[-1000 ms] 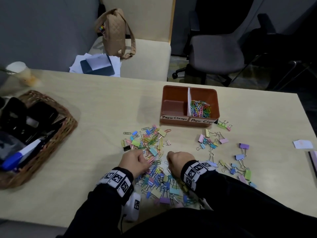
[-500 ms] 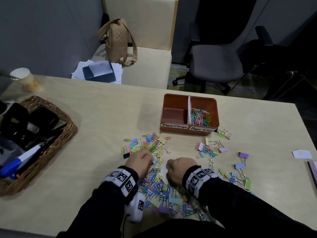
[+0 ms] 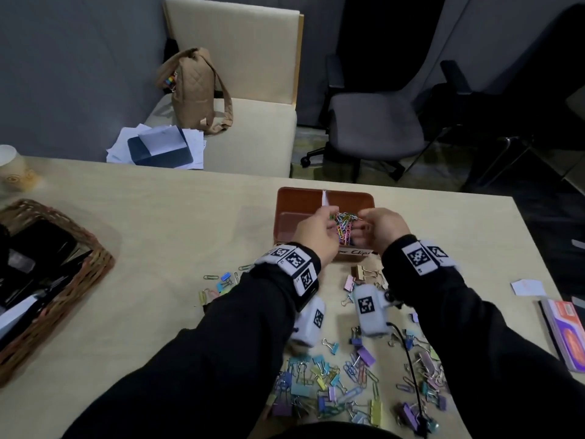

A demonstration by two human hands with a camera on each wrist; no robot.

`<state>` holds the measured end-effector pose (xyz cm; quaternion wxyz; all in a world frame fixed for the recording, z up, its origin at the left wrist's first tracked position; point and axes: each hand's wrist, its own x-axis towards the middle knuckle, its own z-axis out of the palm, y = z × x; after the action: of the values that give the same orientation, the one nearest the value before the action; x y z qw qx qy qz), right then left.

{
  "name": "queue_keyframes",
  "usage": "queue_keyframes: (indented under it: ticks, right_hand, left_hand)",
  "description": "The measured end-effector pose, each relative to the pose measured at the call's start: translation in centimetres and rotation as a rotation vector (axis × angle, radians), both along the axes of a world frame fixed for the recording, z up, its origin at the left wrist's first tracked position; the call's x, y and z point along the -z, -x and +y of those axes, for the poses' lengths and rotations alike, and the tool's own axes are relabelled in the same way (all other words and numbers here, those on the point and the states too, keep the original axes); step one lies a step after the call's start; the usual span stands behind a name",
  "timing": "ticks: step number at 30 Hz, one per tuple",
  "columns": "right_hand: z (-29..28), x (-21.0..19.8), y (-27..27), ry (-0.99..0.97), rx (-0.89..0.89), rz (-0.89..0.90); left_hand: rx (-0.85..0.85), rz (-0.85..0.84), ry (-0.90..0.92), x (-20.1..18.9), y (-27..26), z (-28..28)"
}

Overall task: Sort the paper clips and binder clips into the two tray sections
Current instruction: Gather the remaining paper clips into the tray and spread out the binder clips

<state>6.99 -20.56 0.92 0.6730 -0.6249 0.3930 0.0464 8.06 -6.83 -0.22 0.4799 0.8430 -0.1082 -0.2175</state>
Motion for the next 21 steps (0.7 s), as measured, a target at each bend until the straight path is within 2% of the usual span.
queue_keyframes:
  ticks: [3, 6, 8, 11, 13, 16, 18, 21]
  right_hand:
    - [-0.2, 0.7, -0.1, 0.351, -0.162, -0.036]
    - [1.7, 1.5, 1.8, 0.623, -0.232, -0.132]
    - [3.6, 1.9, 3.2, 0.703, -0.332, -0.249]
    - [6.9, 3.1, 4.9, 0.779, -0.639, -0.332]
    - [8.9, 4.6, 5.2, 0.813, -0.832, -0.339]
    - [11.1, 6.7, 4.5, 0.846, -1.104, -0.239]
    - [12.2, 8.1, 4.1, 0.898, -1.256, -0.205]
    - [12.9, 10.0, 3.9, 1.029, -1.479, -0.206]
  left_hand:
    - [-0.012, 0.009, 0.063, 0.6, 0.5, 0.8]
    - [-0.053, -0.037, 0.015, 1.9, 1.6, 3.5]
    - [-0.117, -0.012, -0.031, 3.3, 2.4, 6.3]
    - [-0.202, 0.011, -0.151, 5.5, 3.0, 10.7]
    - [-0.213, -0.025, -0.276, 6.4, 3.0, 13.5]
    - [-0.233, -0.040, -0.386, 7.4, 2.5, 16.8]
    - [-0.196, -0.066, -0.461, 7.9, 1.9, 17.8]
    - [-0.034, -0.124, -0.545, 8.5, 1.0, 17.8]
